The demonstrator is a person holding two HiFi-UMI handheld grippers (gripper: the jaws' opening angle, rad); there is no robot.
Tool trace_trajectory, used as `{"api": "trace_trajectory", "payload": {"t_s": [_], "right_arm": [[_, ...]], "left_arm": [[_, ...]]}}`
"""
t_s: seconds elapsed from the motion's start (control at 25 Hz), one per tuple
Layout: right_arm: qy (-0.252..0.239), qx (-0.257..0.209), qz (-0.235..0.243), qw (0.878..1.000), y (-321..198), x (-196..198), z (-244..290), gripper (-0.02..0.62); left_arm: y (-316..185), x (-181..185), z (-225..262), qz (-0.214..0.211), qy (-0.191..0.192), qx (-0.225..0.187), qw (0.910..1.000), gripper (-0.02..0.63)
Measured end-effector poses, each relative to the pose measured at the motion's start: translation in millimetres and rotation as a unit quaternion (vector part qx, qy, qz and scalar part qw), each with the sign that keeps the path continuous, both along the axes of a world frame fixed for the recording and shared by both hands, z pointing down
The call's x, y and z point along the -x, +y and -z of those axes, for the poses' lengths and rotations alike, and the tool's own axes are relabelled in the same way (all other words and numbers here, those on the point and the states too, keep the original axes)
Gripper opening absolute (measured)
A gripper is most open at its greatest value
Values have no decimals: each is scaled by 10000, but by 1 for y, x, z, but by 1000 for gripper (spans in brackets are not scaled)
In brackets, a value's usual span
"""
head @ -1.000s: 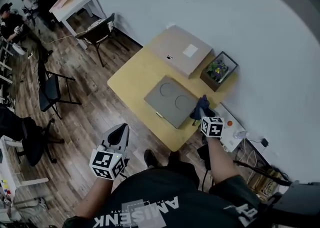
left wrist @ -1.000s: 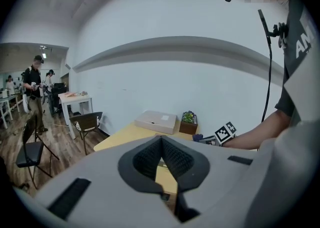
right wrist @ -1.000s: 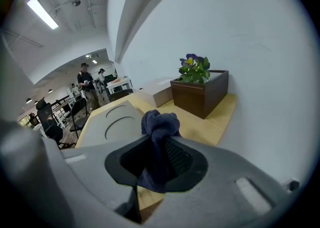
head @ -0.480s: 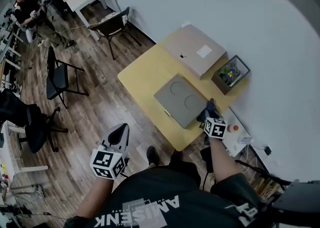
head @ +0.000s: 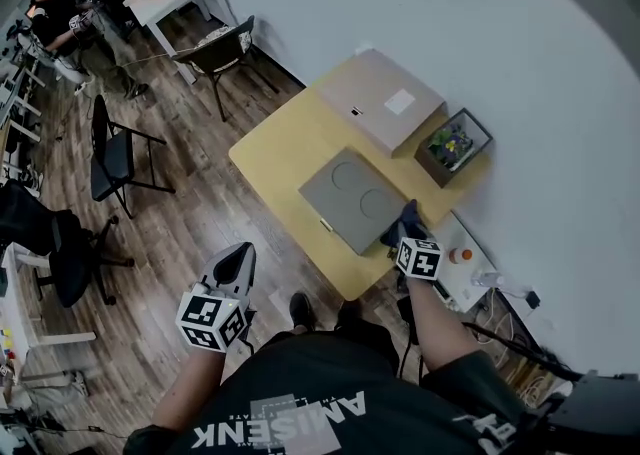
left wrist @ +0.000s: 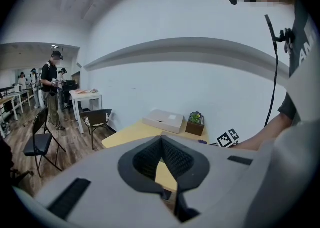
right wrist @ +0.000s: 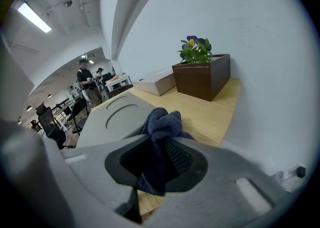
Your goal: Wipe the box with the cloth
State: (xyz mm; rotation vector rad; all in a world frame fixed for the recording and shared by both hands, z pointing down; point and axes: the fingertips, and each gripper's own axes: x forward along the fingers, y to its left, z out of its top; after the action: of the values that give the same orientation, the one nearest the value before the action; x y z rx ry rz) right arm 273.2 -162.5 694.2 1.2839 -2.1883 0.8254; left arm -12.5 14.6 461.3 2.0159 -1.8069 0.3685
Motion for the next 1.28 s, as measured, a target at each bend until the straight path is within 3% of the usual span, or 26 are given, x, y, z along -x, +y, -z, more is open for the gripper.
{"api": "trace_trajectory", "payload": {"t_s": [0.36, 0.64, 1.28], "right_arm": [[-32, 11, 313, 9995, 24, 13, 1, 77], [-6, 13, 116, 9999, 38, 21, 2, 77], [-66, 373, -421, 9984, 85, 51, 3, 77]], "left_arm": [[-13, -17, 4, -293, 17, -163, 9994, 2], [-28, -10, -5, -804, 93, -208, 9965, 2], [-68, 41, 3, -1680, 164, -254, 9853, 2]]}}
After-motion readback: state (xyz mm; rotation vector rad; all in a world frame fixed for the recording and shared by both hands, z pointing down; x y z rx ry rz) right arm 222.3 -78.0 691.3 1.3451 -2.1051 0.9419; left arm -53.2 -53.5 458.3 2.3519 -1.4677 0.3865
